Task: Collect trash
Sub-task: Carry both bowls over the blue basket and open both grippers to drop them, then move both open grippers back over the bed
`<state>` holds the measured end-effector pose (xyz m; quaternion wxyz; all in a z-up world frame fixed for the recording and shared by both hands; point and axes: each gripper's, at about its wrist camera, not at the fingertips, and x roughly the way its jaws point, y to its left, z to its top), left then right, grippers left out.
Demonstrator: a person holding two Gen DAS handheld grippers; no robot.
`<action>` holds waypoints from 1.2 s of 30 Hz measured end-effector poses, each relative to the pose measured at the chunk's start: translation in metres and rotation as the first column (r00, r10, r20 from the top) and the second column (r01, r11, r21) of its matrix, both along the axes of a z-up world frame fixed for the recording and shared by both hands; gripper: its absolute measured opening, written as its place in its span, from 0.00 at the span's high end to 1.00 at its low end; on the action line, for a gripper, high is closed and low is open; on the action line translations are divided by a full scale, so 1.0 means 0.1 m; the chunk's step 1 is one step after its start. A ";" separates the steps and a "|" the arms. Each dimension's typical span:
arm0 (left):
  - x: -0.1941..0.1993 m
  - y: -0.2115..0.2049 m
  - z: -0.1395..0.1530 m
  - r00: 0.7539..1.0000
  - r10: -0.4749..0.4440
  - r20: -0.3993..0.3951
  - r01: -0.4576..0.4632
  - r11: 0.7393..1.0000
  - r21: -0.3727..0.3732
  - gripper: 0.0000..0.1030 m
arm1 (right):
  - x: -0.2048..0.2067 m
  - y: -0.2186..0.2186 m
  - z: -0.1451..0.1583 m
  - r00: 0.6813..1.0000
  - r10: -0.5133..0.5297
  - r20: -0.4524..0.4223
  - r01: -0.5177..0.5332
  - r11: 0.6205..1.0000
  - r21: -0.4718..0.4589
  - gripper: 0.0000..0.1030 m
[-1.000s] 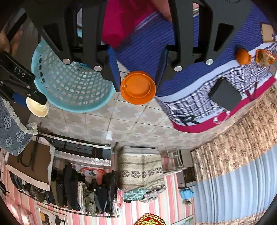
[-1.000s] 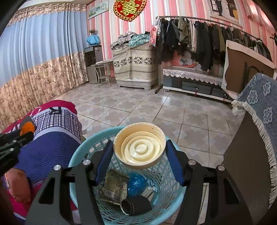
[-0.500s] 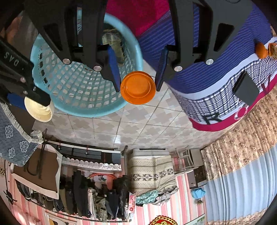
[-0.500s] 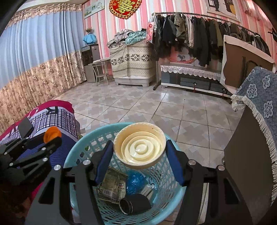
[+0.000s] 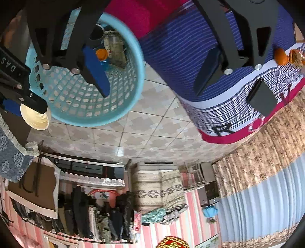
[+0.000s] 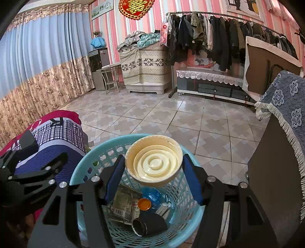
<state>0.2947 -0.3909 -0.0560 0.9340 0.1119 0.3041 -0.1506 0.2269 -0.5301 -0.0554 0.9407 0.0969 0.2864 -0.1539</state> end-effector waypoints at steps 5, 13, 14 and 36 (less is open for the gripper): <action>0.02 0.23 0.06 0.998 0.060 -0.009 -0.060 0.998 -0.018 0.11 | 0.05 0.05 -0.04 1.000 0.012 -0.004 -0.012 1.000 0.006 0.41; 0.05 0.61 0.21 0.991 0.135 0.019 -0.134 0.990 -0.053 0.08 | 0.17 0.26 -0.02 0.999 0.054 0.009 -0.054 0.998 0.011 0.40; 0.05 0.64 0.22 0.990 0.141 0.018 -0.140 0.988 -0.059 0.07 | 0.18 0.31 0.00 0.997 0.069 0.016 -0.069 0.998 0.008 0.39; -0.16 1.28 0.55 0.980 0.192 0.057 -0.185 0.977 -0.111 0.06 | 0.21 0.66 0.23 0.994 0.087 0.071 -0.085 0.996 -0.031 0.09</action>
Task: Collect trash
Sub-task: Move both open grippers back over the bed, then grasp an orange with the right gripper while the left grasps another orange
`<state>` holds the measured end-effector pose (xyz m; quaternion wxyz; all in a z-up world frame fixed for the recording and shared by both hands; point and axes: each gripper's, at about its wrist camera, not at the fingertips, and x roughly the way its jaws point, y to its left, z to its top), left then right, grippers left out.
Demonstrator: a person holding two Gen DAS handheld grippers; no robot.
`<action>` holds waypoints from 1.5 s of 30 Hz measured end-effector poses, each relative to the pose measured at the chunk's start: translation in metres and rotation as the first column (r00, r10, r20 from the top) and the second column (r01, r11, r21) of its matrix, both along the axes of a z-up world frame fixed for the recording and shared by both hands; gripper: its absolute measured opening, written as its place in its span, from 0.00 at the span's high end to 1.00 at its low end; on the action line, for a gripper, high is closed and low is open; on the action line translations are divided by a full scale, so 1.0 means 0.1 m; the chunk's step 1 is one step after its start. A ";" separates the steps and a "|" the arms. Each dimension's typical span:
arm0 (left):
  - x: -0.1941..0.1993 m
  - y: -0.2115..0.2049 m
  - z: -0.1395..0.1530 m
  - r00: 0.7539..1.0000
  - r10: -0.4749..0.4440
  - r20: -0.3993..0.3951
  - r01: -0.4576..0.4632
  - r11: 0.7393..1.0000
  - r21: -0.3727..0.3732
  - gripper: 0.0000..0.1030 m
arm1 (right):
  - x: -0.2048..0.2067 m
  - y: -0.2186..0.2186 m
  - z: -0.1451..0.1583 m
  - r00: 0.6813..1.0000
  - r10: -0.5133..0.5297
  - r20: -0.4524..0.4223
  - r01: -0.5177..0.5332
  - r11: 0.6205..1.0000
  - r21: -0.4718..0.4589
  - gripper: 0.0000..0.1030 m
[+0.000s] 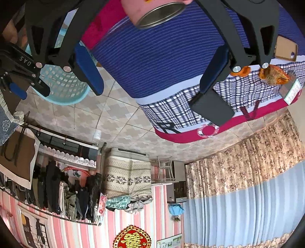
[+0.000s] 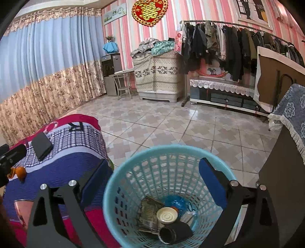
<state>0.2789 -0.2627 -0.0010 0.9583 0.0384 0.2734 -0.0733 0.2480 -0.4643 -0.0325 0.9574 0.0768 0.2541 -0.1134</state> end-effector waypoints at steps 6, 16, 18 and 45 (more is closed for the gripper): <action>-0.12 0.31 0.08 0.999 0.035 0.021 -0.035 0.999 0.004 0.06 | 0.02 0.24 0.06 0.999 0.044 0.014 -0.044 0.999 -0.014 0.09; -0.30 1.15 0.05 0.988 0.154 0.022 -0.155 0.988 0.023 0.06 | 0.04 0.71 0.13 0.989 0.143 0.031 -0.142 0.989 -0.036 0.09; -0.31 1.33 0.02 0.982 0.186 0.019 -0.186 0.982 0.033 0.06 | 0.07 0.82 0.13 0.990 0.140 0.017 -0.139 0.989 -0.042 0.09; -0.35 3.10 -0.59 0.888 0.457 -0.052 -0.455 0.890 0.039 0.06 | 0.10 2.65 0.07 0.899 0.435 -0.050 -0.438 0.897 -0.065 0.09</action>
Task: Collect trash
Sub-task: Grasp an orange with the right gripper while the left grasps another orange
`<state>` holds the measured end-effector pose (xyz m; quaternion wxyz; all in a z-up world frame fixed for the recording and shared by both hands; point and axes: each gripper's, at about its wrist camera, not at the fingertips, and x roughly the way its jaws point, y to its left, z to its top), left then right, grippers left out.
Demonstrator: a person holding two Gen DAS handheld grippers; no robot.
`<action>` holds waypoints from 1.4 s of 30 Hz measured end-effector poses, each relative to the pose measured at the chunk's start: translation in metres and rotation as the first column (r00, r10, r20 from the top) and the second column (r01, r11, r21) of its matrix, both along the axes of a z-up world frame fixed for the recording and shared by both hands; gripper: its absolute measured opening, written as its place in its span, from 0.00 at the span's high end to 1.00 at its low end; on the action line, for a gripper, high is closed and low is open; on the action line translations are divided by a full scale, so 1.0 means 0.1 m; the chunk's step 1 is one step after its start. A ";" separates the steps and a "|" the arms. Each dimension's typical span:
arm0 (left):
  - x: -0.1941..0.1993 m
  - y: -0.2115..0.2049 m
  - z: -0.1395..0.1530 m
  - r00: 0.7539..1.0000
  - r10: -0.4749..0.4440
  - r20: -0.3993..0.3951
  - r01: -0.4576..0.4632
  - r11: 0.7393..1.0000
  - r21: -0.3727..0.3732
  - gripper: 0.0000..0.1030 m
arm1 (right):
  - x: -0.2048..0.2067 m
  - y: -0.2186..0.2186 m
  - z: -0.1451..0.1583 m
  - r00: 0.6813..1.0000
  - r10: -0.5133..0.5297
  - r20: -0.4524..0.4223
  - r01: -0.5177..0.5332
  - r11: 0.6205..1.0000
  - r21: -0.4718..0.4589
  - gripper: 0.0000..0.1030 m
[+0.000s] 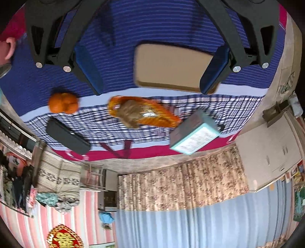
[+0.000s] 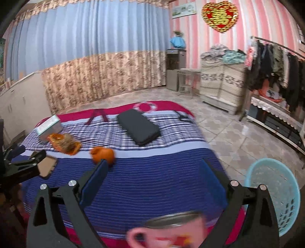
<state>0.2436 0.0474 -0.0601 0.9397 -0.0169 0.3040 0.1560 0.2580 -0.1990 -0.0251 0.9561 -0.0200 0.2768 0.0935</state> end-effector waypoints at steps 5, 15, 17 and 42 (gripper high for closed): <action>0.00 0.20 -0.20 0.998 0.058 -0.025 -0.059 0.997 -0.043 0.06 | 0.19 0.41 -0.15 0.999 0.025 -0.048 -0.027 0.999 -0.047 0.09; 0.01 0.30 -0.30 0.998 0.053 -0.029 -0.056 0.992 -0.117 0.06 | 0.67 0.81 -0.57 0.987 0.045 -0.152 -0.056 0.996 -0.064 0.31; 0.03 0.28 -0.30 0.998 0.050 -0.038 -0.054 0.992 -0.110 0.06 | 0.73 0.82 -0.61 0.982 0.066 -0.177 -0.074 0.997 -0.039 0.40; 0.77 -0.99 -0.32 0.957 -0.256 -0.139 0.234 0.960 -0.155 0.06 | 0.27 -0.33 0.03 0.998 -0.038 -0.051 0.039 0.999 0.017 0.64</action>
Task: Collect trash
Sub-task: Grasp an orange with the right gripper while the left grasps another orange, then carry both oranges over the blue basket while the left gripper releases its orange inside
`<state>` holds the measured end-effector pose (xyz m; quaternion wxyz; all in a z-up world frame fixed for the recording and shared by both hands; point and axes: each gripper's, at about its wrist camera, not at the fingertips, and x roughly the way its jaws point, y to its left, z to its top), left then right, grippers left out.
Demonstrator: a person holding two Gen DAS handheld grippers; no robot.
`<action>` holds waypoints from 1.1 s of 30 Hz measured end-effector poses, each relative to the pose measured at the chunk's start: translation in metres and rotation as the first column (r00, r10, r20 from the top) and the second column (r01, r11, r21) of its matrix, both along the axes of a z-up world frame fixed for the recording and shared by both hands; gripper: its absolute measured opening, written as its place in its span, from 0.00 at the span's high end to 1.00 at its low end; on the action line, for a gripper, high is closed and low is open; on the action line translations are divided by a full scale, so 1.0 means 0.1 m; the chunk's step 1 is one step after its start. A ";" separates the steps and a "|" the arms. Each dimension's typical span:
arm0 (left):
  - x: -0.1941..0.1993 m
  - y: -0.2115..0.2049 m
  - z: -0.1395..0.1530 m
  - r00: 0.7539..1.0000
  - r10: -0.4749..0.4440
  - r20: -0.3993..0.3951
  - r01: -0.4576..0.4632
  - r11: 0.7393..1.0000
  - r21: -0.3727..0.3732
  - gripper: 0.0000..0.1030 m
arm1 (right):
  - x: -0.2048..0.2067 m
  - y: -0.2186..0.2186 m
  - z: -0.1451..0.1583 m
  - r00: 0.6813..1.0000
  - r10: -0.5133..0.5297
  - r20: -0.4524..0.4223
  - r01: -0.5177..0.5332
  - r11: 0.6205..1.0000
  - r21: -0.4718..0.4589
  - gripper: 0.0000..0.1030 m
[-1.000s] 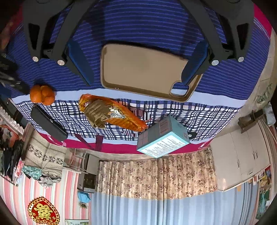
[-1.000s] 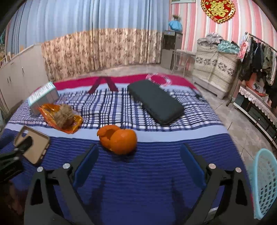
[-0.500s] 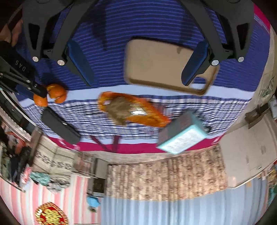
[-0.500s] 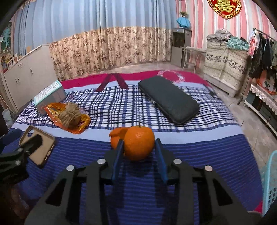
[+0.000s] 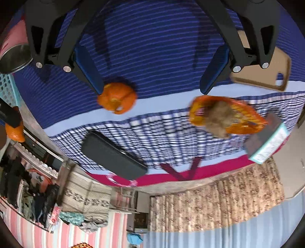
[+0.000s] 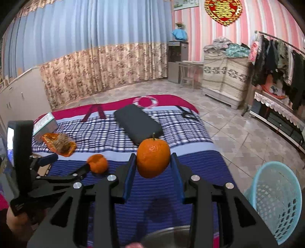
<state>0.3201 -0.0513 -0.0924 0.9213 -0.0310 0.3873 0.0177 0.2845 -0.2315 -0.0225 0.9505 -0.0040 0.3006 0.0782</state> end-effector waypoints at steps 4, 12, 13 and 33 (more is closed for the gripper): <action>0.12 -0.19 -0.07 0.999 -0.043 -0.020 0.043 0.999 0.021 0.06 | -0.02 -0.20 -0.02 0.999 -0.032 -0.006 0.033 0.999 0.029 0.64; 0.24 -0.28 -0.19 0.994 -0.092 -0.056 0.094 0.995 0.031 0.50 | -0.07 -0.33 -0.04 0.999 -0.048 0.003 0.048 0.998 0.046 0.64; 0.24 -0.28 -0.18 0.994 -0.094 -0.052 0.096 0.995 0.029 0.53 | -0.09 -0.33 -0.04 0.999 -0.049 0.003 0.049 0.998 0.046 0.64; -0.22 -0.31 0.34 0.994 -0.057 0.094 0.051 0.997 0.063 0.64 | -0.43 -1.03 -0.07 0.988 -0.148 0.039 0.146 0.988 0.053 0.64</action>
